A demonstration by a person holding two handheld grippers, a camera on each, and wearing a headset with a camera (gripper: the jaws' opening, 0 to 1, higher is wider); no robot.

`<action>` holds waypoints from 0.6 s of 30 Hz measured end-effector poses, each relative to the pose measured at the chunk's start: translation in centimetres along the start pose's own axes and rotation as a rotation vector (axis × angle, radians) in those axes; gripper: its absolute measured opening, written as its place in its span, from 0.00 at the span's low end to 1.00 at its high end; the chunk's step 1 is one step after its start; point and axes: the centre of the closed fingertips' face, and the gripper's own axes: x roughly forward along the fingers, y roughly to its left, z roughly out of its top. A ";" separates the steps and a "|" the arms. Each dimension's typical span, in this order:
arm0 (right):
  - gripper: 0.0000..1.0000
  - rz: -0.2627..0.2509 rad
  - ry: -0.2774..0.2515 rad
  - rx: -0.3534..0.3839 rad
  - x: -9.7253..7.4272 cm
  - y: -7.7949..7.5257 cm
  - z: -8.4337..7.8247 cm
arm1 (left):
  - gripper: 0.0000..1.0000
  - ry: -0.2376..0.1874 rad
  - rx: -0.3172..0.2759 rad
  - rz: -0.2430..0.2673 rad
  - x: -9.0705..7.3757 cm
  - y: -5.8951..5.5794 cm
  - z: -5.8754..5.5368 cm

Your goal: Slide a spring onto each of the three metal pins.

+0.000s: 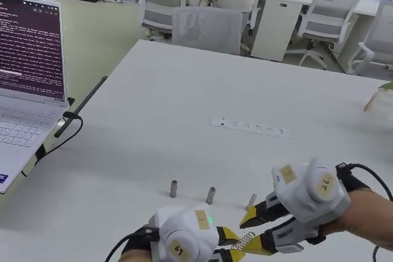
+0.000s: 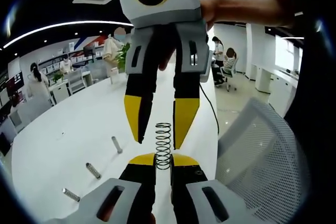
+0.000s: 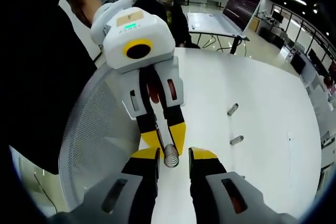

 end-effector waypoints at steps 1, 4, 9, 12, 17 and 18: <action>0.20 0.004 0.009 -0.012 -0.1 0.0 0.0 | 0.02 -0.003 0.000 0.000 0.0 0.0 0.1; 0.20 0.006 0.025 -0.034 -0.2 0.0 0.0 | 0.02 -0.007 0.004 -0.003 0.1 0.0 0.3; 0.19 0.024 0.053 -0.067 -0.3 0.1 -0.3 | 0.02 -0.011 0.011 -0.010 0.2 -0.1 0.7; 0.19 0.034 0.071 -0.086 -0.2 0.1 -0.5 | 0.02 -0.014 0.013 -0.009 0.2 0.0 0.8; 0.16 0.043 0.097 -0.118 -0.3 0.2 -0.7 | 0.02 -0.018 0.014 -0.010 0.3 0.0 1.1; 0.15 0.044 0.098 -0.120 -0.3 0.1 -0.6 | 0.02 -0.018 0.016 -0.010 0.3 0.0 1.1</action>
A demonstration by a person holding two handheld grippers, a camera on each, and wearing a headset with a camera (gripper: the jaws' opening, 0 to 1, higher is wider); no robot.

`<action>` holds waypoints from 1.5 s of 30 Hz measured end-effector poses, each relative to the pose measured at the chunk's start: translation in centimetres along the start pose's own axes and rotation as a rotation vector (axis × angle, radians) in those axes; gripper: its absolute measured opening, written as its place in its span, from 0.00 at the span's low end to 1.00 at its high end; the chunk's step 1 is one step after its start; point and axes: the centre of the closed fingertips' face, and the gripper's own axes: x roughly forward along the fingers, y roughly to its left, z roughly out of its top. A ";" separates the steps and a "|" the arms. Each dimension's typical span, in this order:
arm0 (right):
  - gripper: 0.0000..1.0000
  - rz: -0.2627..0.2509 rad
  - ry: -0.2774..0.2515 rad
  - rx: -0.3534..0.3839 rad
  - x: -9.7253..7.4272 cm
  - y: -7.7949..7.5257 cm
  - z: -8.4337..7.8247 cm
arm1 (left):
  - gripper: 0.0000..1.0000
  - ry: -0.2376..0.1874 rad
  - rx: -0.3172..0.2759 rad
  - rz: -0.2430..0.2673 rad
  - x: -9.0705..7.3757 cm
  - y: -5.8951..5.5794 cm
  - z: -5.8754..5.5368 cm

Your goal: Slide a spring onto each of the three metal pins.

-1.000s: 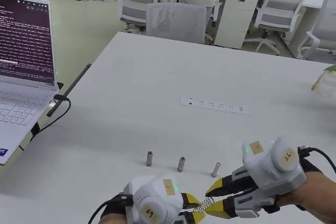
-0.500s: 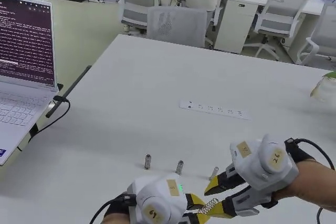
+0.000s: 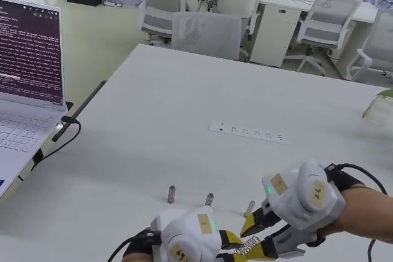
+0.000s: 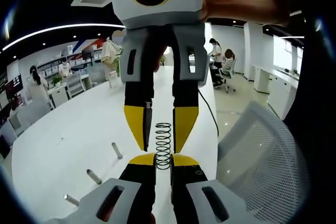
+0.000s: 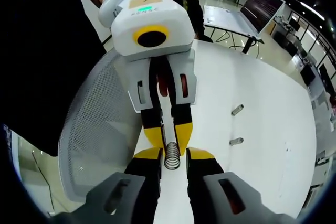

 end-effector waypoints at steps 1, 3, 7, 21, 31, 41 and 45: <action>0.14 0.004 0.002 -0.004 0.0 0.0 0.0 | 0.02 -0.001 0.000 -0.001 0.0 0.0 0.0; 0.13 0.011 0.005 -0.012 0.0 0.1 0.0 | 0.02 -0.003 -0.001 -0.001 0.0 0.0 0.1; 0.12 0.021 0.021 -0.034 0.1 0.3 0.0 | 0.02 -0.002 0.001 -0.001 0.0 0.0 0.1; 0.09 0.023 0.047 -0.075 0.3 0.3 -0.4 | 0.02 -0.007 -0.013 -0.005 0.0 0.0 0.1; 0.08 0.009 0.045 -0.062 0.9 0.6 -0.8 | 0.03 0.005 -0.033 -0.006 0.3 -0.3 -0.6; 0.08 -0.005 0.048 -0.024 0.8 0.5 -1.6 | 0.05 0.027 -0.067 0.017 -0.5 0.2 -2.1; 0.08 -0.011 0.038 -0.010 0.8 0.5 -1.7 | 0.06 0.032 -0.085 0.034 -1.0 0.6 -2.6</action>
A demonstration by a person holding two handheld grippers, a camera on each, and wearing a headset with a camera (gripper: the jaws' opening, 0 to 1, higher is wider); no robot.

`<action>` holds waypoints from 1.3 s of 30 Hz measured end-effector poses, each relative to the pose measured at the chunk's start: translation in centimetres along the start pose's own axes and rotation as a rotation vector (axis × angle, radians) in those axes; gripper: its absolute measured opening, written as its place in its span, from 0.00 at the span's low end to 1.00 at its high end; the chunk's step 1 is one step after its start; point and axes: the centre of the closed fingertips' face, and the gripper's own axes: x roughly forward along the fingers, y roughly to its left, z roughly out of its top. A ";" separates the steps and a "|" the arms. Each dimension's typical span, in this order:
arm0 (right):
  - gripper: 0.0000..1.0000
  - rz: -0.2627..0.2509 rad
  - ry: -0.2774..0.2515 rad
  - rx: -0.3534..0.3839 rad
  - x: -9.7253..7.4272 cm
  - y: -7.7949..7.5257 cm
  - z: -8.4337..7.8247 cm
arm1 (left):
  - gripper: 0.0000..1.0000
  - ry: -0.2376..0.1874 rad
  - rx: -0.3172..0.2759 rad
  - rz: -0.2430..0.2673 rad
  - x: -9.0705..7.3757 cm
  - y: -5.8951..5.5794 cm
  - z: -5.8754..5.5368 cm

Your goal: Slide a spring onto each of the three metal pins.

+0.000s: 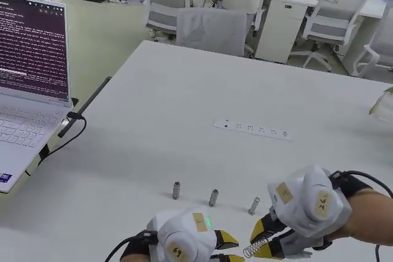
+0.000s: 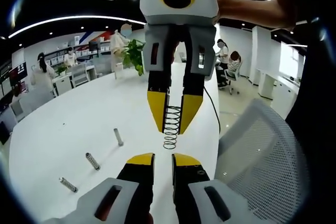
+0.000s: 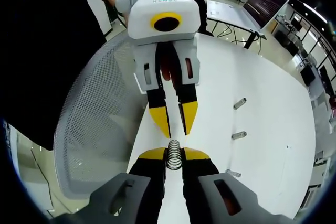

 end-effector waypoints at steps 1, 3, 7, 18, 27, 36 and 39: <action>0.08 -0.002 0.001 0.003 0.0 0.0 -0.1 | 0.06 0.002 -0.003 0.004 -0.1 0.1 -0.1; 0.08 -0.009 0.005 0.012 0.1 -0.1 -0.5 | 0.07 0.005 -0.016 0.018 -0.5 0.5 -0.4; 0.08 -0.027 0.011 0.044 0.1 -0.5 -1.4 | 0.09 0.002 -0.057 0.058 -1.4 1.5 -1.1; 0.08 -0.058 0.031 0.112 -0.1 -1.2 -3.7 | 0.16 0.002 -0.132 0.150 -3.6 4.3 -2.6; 0.08 -0.058 0.050 0.139 -0.3 -1.7 -5.3 | 0.20 0.009 -0.166 0.210 -5.7 6.1 -3.8; 0.08 -0.075 0.064 0.178 -0.9 -2.9 -6.7 | 0.25 0.026 -0.184 0.258 -8.0 7.4 -5.0; 0.08 -0.081 0.066 0.191 -1.1 -3.3 -7.0 | 0.27 0.031 -0.190 0.270 -8.5 7.7 -5.4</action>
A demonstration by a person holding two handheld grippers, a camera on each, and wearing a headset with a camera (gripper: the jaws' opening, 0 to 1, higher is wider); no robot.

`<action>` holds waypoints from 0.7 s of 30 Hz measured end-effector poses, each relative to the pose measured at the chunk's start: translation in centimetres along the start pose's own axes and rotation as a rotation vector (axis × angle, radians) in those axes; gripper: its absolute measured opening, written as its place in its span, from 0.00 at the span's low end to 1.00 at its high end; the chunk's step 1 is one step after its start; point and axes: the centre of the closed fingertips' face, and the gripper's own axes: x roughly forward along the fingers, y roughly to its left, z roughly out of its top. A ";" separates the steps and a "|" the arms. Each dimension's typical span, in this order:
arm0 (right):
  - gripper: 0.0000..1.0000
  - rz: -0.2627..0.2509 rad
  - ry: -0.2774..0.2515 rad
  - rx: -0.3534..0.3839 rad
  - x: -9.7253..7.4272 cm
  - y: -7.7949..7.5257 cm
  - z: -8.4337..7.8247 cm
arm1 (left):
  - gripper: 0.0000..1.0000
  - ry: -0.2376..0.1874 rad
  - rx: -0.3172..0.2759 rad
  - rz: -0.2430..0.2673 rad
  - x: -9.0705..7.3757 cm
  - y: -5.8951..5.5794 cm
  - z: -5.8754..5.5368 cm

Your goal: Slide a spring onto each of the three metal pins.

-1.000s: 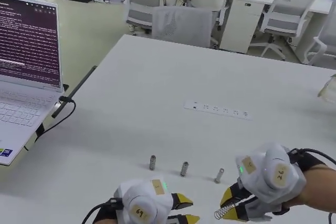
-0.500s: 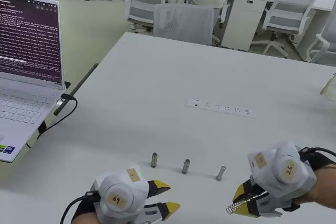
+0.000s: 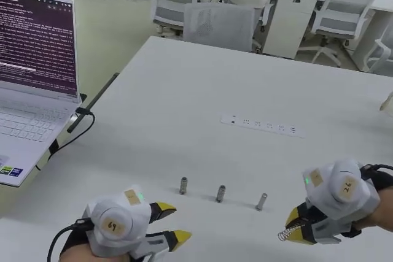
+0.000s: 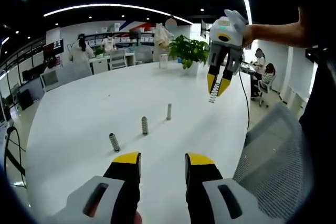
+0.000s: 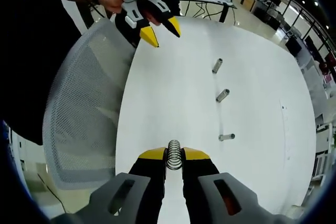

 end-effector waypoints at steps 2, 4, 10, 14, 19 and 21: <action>0.08 -0.006 0.001 0.012 -0.1 -0.4 -0.1 | 0.28 0.001 -0.005 0.011 -0.4 0.4 -0.2; 0.08 -0.010 0.003 0.015 -0.2 -0.7 -0.2 | 0.30 0.005 -0.009 0.015 -0.6 0.6 -0.4; 0.08 -0.024 0.009 0.046 -0.1 -1.7 -0.6 | 0.34 0.013 -0.016 0.034 -1.4 1.2 -0.9; 0.08 -0.027 0.010 0.062 -0.2 -2.3 -0.8 | 0.36 0.013 -0.028 0.049 -1.8 1.7 -1.0; 0.08 -0.033 0.015 0.076 -0.2 -3.1 -1.1 | 0.40 0.016 -0.032 0.059 -2.2 2.0 -1.2; 0.08 -0.037 0.019 0.084 -0.2 -3.4 -1.2 | 0.41 0.017 -0.032 0.065 -2.3 2.2 -1.2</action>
